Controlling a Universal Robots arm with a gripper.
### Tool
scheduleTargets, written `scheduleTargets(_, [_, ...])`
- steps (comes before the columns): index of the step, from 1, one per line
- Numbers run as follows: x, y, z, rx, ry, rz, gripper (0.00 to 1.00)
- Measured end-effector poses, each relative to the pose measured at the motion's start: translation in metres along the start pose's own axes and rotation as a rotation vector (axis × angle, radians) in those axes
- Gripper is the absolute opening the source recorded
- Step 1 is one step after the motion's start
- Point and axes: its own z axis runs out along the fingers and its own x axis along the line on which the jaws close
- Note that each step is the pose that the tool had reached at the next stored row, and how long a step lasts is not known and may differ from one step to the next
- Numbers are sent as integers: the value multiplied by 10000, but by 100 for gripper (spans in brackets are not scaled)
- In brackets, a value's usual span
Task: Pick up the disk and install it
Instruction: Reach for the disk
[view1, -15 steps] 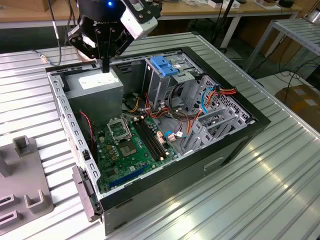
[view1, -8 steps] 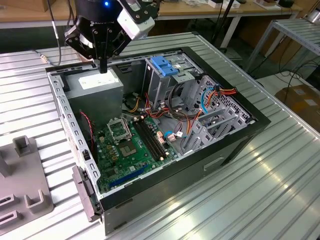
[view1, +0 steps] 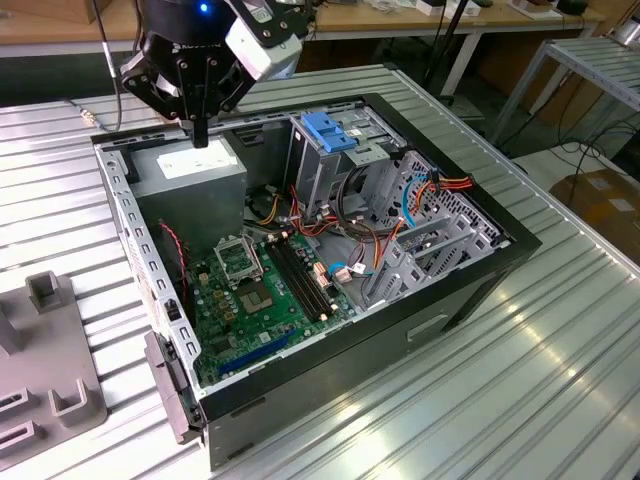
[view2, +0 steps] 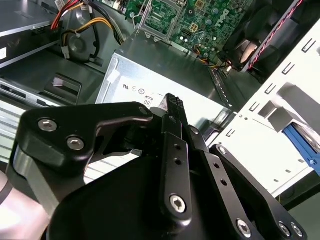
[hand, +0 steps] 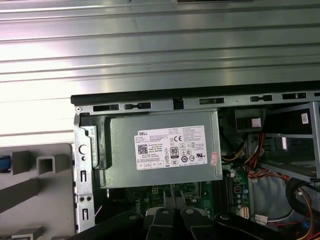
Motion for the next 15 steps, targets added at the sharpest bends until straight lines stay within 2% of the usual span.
scheduleTargets(15, [74, -6, -2, -1, -1, 0, 10])
